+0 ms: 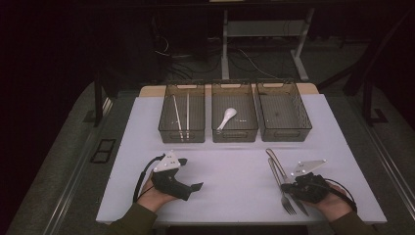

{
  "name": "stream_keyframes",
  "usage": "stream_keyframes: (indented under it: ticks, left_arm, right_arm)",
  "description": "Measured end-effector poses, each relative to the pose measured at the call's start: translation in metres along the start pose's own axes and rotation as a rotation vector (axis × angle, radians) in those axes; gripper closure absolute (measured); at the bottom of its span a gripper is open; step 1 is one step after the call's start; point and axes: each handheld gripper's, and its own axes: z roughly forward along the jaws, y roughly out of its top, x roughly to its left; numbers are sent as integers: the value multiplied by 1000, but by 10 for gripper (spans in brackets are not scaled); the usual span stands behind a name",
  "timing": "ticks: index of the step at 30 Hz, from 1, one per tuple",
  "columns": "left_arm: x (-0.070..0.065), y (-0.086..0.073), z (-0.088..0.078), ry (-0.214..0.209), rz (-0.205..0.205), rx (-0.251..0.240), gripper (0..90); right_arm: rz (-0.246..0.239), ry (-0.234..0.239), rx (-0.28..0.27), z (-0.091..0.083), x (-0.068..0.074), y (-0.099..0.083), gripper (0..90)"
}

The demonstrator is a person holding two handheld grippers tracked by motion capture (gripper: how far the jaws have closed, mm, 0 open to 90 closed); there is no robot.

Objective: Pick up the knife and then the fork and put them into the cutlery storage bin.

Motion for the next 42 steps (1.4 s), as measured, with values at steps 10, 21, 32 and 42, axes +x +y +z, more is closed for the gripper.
stream_keyframes:
  ticks: [10,21,32,42]
  left_arm:
    - [0,0,0,1,1,0,0]
    - [-1,0,0,1,1,3,0]
    - [-1,0,0,4,2,3,0]
    - [-1,0,0,5,1,3,0]
  right_arm:
    - [-13,-55,22,-2,1,1,900]
    - [-9,-69,10,-6,0,1,900]
    - [-62,-112,51,-1,12,3,900]
    - [-44,-146,61,-3,7,2,900]
